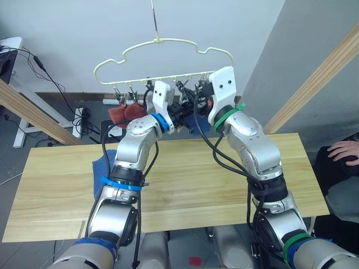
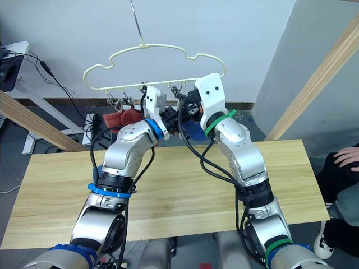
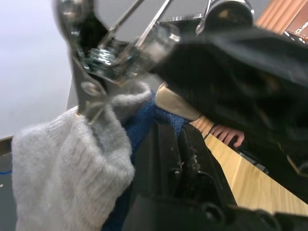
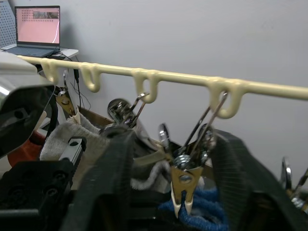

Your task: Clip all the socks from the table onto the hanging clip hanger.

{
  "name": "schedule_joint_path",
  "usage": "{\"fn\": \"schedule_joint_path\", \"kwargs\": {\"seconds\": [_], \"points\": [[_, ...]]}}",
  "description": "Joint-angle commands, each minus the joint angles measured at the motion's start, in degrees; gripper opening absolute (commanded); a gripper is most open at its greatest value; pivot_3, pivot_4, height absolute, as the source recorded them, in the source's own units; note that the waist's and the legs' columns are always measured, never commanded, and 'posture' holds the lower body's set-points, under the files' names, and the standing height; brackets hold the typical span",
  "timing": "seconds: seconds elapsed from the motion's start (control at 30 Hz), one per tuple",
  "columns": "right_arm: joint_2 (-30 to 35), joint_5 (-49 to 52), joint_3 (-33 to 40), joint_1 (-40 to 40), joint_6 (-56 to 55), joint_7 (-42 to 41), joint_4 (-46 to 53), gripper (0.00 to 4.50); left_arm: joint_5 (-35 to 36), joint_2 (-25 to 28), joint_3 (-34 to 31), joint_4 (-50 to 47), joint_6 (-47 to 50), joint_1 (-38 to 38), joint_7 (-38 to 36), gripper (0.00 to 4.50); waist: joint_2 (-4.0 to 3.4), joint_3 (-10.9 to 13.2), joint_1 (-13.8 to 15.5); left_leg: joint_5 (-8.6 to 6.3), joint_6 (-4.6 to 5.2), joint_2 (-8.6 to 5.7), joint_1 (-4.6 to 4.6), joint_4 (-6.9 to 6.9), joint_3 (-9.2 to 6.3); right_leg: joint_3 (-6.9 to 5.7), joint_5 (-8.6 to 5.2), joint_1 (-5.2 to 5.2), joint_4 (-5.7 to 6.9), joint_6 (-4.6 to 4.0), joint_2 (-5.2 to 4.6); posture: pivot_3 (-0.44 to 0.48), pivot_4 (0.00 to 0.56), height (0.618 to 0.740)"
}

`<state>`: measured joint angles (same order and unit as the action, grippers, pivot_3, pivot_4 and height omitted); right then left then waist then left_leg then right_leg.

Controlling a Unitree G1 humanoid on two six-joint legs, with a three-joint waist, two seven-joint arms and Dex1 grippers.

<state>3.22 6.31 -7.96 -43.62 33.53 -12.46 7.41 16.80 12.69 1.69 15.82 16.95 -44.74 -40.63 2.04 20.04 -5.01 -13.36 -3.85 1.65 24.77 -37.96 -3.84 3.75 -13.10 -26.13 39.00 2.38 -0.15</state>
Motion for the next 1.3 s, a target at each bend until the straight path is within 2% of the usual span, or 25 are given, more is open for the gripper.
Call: {"fn": "schedule_joint_path", "kwargs": {"seconds": [0.03, 0.1, 0.23, 0.47, 0.63, 0.73, 0.83, 0.93, 1.13, 1.3], "points": [[-0.42, 0.66, 1.03, -0.66, -0.42, 0.03, 2.58, 3.07, -0.42, 0.71, -0.29, -2.31, -1.77, -0.24, -0.04, 1.0, 0.0, 0.0, 0.0, 0.0, 0.0, 0.0, 0.0, 0.0, -0.01, -0.01, 0.0, 0.0, 0.0, 0.0, 0.0, -0.112, 0.308, 0.735], [-0.21, 0.81, 1.23, -0.51, 0.05, -0.01, 3.2, 3.07, -1.35, 1.37, 0.82, -2.63, -2.49, 0.55, -0.96, 1.66, 0.0, 0.0, 0.0, 0.0, 0.0, 0.0, 0.0, 0.01, -0.01, -0.01, 0.0, 0.0, 0.0, 0.0, 0.0, -0.111, 0.305, 0.735], [0.79, 1.82, 1.39, 0.81, 2.32, -1.05, 5.99, 3.07, -2.73, 2.85, 2.45, -3.88, -3.73, 2.86, -2.49, 1.66, 0.0, 0.0, 0.02, 0.0, -0.01, 0.01, 0.0, 0.01, -0.01, -0.01, 0.0, 0.0, 0.0, 0.0, 0.0, -0.112, 0.299, 0.735], [6.66, 5.12, 1.66, 5.35, 7.05, -6.38, 14.83, 3.07, -5.31, 7.22, 4.25, -8.14, -7.05, 8.97, -4.82, 1.66, 0.0, 0.0, 0.11, 0.0, -0.01, 0.0, 0.0, 0.01, -0.02, -0.01, 0.0, 0.0, -0.02, 0.0, -0.02, -0.103, 0.298, 0.735], [10.69, 9.18, 2.48, 7.96, 8.37, -11.13, 20.44, 3.07, -4.03, 10.25, 3.87, -12.04, -5.08, 12.06, -7.59, 1.66, 0.0, 0.0, 0.07, 0.01, -0.01, 0.01, -0.01, 0.0, -0.03, -0.02, 0.0, 0.01, 0.0, 0.0, 0.01, -0.1, 0.294, 0.735], [11.9, 9.68, 3.91, 9.39, 9.21, -10.24, 22.24, 3.07, -1.06, 13.03, 2.61, -16.09, -1.8, 14.0, -10.68, 1.66, 0.01, -0.01, 0.04, 0.01, -0.02, 0.01, -0.01, 0.0, -0.02, -0.01, 0.0, 0.01, 0.0, 0.0, 0.01, -0.104, 0.287, 0.735], [11.27, 9.41, 6.17, 10.9, 10.27, -7.04, 22.89, 2.49, 2.05, 15.87, 1.16, -19.72, 1.06, 15.44, -13.02, 1.7, 0.01, -0.01, 0.1, 0.02, -0.02, 0.02, 0.0, 0.0, -0.03, -0.02, 0.0, 0.01, -0.01, 0.0, 0.01, -0.1, 0.285, 0.735], [11.0, 8.78, 6.49, 11.68, 10.76, -5.07, 23.13, 1.43, 5.13, 18.12, -0.59, -22.68, 4.04, 15.94, -14.35, 1.7, 0.01, -0.01, 0.17, 0.03, -0.05, 0.01, 0.0, 0.0, -0.03, -0.01, 0.0, 0.01, -0.01, 0.01, 0.01, -0.099, 0.281, 0.735], [9.6, 6.23, 5.75, 11.22, 9.08, -0.92, 20.92, 1.43, 9.29, 23.73, -3.39, -28.21, 8.27, 17.26, -17.06, 1.7, 0.02, -0.02, -0.02, 0.04, -0.07, 0.04, -0.01, 0.0, -0.01, 0.0, 0.0, 0.0, -0.01, 0.01, 0.02, -0.083, 0.275, 0.735], [8.58, 4.72, 5.71, 10.19, 8.0, 0.91, 17.45, 1.43, 12.25, 26.71, -5.38, -32.65, 12.02, 17.79, -16.18, 1.7, 0.03, -0.04, 0.24, 0.05, -0.08, 0.03, 0.0, 0.0, -0.01, 0.0, 0.0, 0.0, -0.02, 0.01, 0.01, -0.063, 0.267, 0.735]]}}
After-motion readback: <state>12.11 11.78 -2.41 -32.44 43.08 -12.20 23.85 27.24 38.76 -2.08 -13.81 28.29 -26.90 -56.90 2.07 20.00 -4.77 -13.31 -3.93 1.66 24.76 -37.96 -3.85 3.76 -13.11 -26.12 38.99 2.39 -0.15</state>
